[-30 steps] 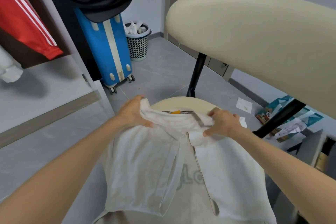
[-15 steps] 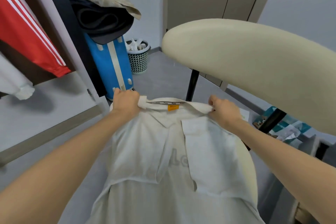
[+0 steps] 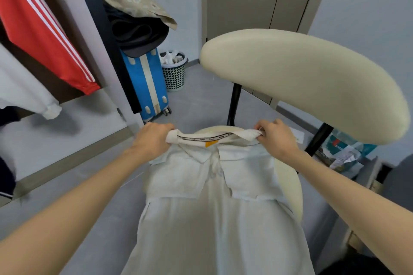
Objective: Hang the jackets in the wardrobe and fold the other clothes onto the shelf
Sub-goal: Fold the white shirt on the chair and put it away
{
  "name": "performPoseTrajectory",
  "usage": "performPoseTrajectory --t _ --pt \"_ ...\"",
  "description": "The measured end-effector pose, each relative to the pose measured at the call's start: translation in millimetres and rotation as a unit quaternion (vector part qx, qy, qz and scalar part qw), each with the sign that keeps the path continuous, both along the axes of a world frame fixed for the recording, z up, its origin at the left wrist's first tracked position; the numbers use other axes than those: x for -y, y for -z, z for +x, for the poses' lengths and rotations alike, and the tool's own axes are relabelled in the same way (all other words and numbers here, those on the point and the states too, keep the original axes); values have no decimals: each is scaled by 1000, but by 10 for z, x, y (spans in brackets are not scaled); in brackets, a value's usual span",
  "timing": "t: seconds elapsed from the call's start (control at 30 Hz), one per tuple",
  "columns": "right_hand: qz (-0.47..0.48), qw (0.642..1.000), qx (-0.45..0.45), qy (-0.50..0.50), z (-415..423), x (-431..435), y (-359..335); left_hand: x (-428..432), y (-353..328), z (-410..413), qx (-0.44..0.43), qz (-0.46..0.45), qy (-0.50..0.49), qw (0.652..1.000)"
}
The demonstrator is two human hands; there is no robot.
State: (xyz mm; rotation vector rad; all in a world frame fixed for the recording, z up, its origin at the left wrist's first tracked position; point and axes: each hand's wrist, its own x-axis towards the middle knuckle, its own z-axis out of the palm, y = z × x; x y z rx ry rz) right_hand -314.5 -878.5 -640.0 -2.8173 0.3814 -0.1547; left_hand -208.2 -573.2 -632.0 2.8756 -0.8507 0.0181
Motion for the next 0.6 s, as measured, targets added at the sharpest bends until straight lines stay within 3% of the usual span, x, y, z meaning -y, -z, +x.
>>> performPoseTrajectory --t 0.1,0.17,0.37,0.5,0.6 --pt "-22 999 18 -44 -377 -80 15 -130 18 -323 -82 -18 31 996" --pt "22 996 -1 -82 -642 -156 14 -205 53 -556 -132 -24 45 990" --pt "27 970 -158 -183 -1350 -321 98 -397 339 -1221 -210 43 73 974" --pt "9 922 -319 -219 -1630 -362 200 -491 457 -1570 -320 92 45 942" --pt "51 914 -343 -209 -1692 -379 246 -472 456 -1665 -369 47 16 928"
